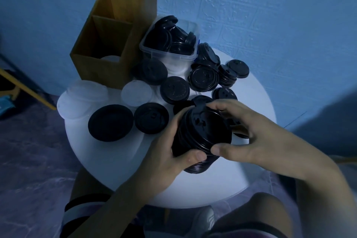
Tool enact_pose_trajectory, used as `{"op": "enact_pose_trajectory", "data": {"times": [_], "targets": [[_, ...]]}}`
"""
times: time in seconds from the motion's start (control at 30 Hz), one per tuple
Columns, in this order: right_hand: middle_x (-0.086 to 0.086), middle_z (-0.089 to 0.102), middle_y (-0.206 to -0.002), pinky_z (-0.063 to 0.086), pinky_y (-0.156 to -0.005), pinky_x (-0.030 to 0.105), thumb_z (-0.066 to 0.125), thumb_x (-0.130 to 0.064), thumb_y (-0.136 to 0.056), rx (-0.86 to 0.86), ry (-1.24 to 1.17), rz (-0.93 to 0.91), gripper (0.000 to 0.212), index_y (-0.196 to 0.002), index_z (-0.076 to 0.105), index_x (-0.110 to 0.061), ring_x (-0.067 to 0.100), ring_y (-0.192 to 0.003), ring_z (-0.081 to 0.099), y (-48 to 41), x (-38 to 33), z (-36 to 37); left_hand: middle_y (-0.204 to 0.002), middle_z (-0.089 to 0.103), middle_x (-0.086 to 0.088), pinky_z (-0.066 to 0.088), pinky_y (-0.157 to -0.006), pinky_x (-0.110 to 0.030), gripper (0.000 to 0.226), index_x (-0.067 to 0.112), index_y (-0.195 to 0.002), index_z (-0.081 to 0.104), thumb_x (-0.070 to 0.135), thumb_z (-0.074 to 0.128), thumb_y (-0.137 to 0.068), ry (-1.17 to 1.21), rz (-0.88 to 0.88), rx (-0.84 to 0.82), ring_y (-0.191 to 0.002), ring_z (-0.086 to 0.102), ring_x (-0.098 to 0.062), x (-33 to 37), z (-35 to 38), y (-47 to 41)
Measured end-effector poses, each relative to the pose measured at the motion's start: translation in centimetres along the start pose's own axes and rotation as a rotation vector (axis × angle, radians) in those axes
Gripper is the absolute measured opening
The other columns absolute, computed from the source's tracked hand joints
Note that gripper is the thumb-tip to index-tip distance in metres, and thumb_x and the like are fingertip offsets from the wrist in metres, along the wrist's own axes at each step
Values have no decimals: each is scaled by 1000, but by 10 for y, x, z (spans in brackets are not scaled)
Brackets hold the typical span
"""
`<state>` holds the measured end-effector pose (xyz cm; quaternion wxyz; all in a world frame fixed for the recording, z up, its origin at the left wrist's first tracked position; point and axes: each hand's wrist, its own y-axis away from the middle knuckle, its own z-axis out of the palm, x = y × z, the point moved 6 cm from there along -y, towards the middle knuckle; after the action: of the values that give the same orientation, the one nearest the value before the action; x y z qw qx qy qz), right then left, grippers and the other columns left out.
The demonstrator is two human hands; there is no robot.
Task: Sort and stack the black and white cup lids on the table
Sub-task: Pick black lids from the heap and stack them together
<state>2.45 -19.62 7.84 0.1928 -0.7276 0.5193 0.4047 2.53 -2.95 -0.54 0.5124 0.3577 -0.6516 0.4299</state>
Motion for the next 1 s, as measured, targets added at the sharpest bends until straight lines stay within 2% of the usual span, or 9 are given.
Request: {"op": "enact_pose_trajectory", "data": {"times": [0.1,0.2,0.27,0.37,0.5,0.6,0.73,0.83,1.0], "targets": [[-27,61,-129,47,-100,16,90,-54,-66,-7,-6,29,87,-142,49,-43,-4,-121,59,-1,-1,1,-141,58,16,44,-105,-19,77,37,-150,37,44,71,-82,15,-5,-33,-135,53,-8,3,-2,0],[-24,55,-131,49,-103,21,80,-70,-65,28,55,-14,91,-145,48,-42,-2,-127,55,-3,-4,4,-142,58,16,43,-103,-16,73,38,-149,38,42,70,-84,16,-2,-58,-136,52,-8,6,-3,1],[-24,53,-131,48,-107,28,78,-68,-63,44,58,-34,90,-144,50,-41,1,-128,53,-5,-4,7,-142,58,15,43,-105,-18,74,39,-149,38,41,71,-83,12,0,-67,-136,52,-8,6,-5,1],[-26,53,-130,47,-108,33,79,-65,-63,63,50,-52,88,-143,51,-41,2,-129,52,-5,-5,9,-144,57,11,44,-112,-36,82,44,-147,39,35,79,-76,-8,-12,-92,-138,51,-14,2,-6,2],[-24,53,-131,47,-103,20,87,-57,-68,42,25,-41,82,-140,53,-41,1,-127,54,-3,-5,6,-142,58,9,43,-112,-45,83,47,-144,42,32,84,-73,-26,-25,-77,-136,53,-16,1,-7,1],[-20,58,-128,46,-97,11,89,-39,-70,36,-18,-21,75,-137,55,-36,2,-122,58,2,-5,-2,-142,58,10,43,-112,-47,82,48,-144,42,36,84,-74,-25,-30,-68,-137,52,-15,0,-8,1],[-18,69,-119,47,-88,8,84,-31,-64,56,-110,47,77,-136,55,-38,2,-112,66,8,-2,-10,-144,57,9,42,-113,-51,84,47,-145,41,37,85,-74,-30,-41,-51,-138,52,-18,-1,-8,1],[-21,66,-126,47,-96,11,84,-36,-65,44,-63,41,83,-141,51,-42,-1,-118,63,8,-7,-6,-143,57,9,43,-113,-50,84,47,-145,42,37,85,-74,-22,-40,-54,-137,52,-17,-1,-8,1],[-29,50,-140,41,-114,30,87,-42,-77,-8,115,-24,81,-147,47,-44,-3,-133,49,-1,-17,10,-140,60,8,44,-112,-42,82,42,-144,44,31,86,-75,-10,-22,-46,-135,54,-17,1,-8,1]]}}
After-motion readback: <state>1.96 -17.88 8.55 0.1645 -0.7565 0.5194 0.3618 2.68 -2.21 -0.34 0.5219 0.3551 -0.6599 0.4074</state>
